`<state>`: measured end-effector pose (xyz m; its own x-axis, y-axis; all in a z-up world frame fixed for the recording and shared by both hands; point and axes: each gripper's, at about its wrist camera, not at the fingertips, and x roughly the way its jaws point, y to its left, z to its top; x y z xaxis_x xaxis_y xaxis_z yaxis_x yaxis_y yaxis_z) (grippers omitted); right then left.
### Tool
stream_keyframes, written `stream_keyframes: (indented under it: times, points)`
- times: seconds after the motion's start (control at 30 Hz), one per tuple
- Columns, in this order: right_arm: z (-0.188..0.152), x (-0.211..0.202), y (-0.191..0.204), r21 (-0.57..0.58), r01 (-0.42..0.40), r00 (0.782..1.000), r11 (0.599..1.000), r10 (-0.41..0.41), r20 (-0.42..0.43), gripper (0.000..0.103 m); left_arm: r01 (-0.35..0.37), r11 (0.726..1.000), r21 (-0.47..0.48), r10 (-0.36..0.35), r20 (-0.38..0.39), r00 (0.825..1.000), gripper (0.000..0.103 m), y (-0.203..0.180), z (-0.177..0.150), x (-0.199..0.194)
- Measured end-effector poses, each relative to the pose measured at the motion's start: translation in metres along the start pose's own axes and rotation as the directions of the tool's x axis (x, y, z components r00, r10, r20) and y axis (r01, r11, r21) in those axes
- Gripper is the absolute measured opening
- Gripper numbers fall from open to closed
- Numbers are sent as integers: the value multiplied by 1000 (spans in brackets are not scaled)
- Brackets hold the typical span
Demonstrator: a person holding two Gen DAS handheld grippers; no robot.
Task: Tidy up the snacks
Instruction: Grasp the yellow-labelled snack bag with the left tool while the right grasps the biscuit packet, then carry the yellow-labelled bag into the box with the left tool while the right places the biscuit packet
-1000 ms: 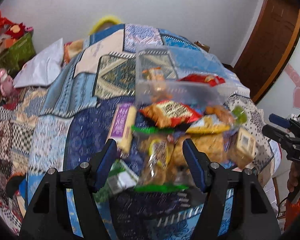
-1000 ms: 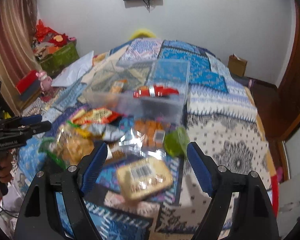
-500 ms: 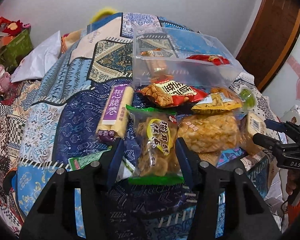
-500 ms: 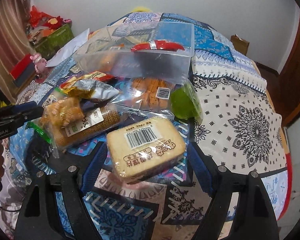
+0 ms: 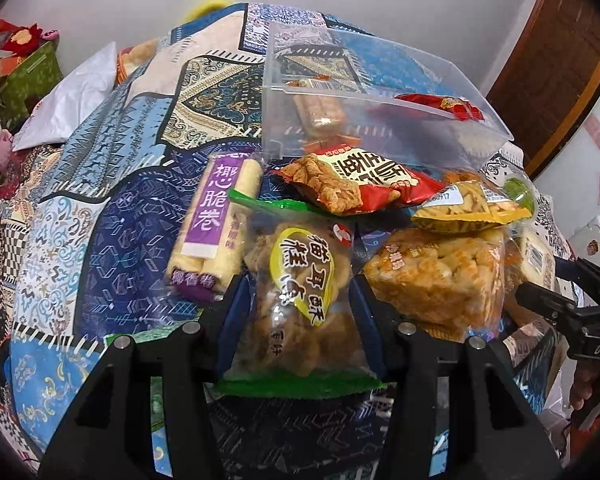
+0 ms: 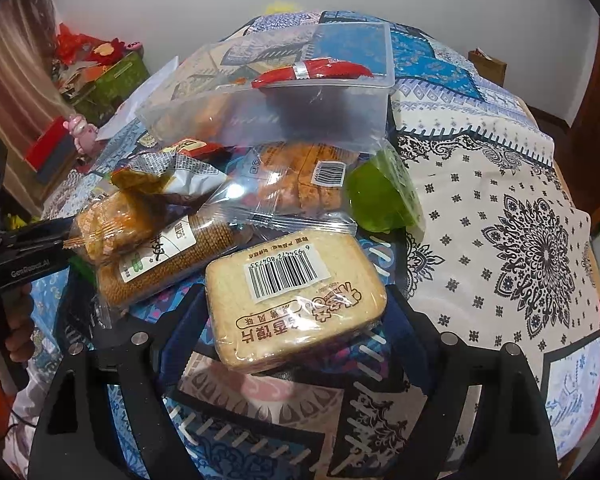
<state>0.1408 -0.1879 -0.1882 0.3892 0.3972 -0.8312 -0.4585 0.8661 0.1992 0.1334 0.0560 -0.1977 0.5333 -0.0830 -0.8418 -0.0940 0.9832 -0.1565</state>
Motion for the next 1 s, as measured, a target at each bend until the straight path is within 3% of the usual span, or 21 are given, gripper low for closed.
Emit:
stream_keyframes:
  times: [0.2, 0.57, 1.0]
  points:
    - [0, -2, 1, 0, -1, 1000, 1000, 1, 13, 81, 6, 1000, 13, -6, 18, 1000, 42, -5, -1, 1]
    - [4, -16, 0, 18, 1, 999, 1000, -2, 42, 80, -23, 999, 32, 21, 65, 998, 37, -7, -8, -29]
    - [33, -52, 8, 13, -8, 985, 1000, 6, 171, 80, -1, 999, 42, -8, 226, 974, 36, -14, 14, -88]
